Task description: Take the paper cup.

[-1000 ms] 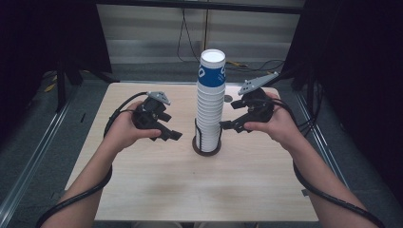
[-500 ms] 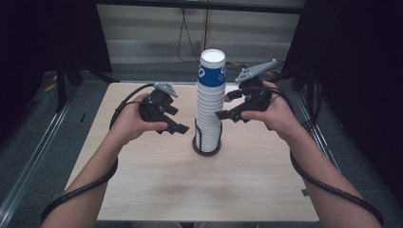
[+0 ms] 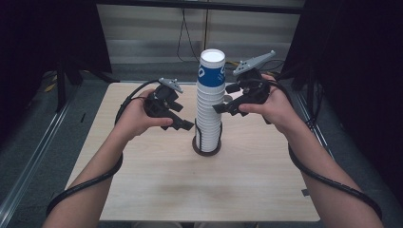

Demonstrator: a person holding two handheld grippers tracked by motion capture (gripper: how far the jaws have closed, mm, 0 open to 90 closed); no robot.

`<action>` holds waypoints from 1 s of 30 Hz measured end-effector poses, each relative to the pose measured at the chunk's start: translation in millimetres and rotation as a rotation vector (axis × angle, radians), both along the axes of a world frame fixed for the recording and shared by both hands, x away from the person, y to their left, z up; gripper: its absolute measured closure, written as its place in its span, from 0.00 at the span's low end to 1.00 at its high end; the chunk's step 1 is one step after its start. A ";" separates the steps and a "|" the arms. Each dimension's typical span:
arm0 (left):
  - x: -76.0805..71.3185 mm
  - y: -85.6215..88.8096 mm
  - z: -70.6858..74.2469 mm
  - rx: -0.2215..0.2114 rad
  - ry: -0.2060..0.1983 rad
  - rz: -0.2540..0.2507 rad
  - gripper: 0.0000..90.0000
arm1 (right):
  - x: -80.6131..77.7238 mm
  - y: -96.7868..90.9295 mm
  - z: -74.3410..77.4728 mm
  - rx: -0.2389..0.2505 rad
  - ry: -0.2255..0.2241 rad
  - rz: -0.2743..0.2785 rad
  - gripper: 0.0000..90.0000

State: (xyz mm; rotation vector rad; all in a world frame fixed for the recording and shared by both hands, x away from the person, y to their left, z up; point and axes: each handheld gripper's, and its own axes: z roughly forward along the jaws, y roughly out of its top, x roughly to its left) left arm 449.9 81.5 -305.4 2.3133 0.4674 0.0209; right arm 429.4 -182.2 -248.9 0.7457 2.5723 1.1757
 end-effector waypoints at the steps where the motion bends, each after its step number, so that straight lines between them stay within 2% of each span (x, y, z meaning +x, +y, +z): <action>1: 0.6 -2.0 0.5 -0.003 0.002 0.001 0.18 | 0.6 -0.4 1.3 -0.009 -0.005 -0.001 0.15; 4: 1.6 -4.6 1.9 0.004 -0.002 0.000 0.18 | 2.0 -1.6 2.9 0.002 -0.004 -0.006 0.15; 7: 2.5 -6.1 3.6 0.000 -0.006 -0.001 0.18 | 2.8 -2.6 4.1 -0.008 -0.008 -0.014 0.15; 12: 4.3 -9.7 9.1 -0.017 -0.009 0.015 0.18 | 4.4 -5.2 10.5 0.013 -0.013 -0.025 0.14; 15: 5.3 -10.7 10.3 -0.013 -0.015 0.007 0.18 | 6.4 -5.0 13.3 0.025 -0.015 -0.032 0.14; 21: 6.6 -11.0 8.6 -0.007 -0.010 0.011 0.18 | 15.7 3.2 15.6 0.050 -0.011 -0.064 0.14; 26: 9.1 -9.3 6.1 -0.008 -0.010 0.005 0.18 | 22.3 12.8 15.0 0.066 -0.023 -0.066 0.12; 30: 10.7 -7.9 5.3 -0.010 -0.009 0.011 0.18 | 27.7 15.9 13.1 0.075 -0.013 -0.082 0.13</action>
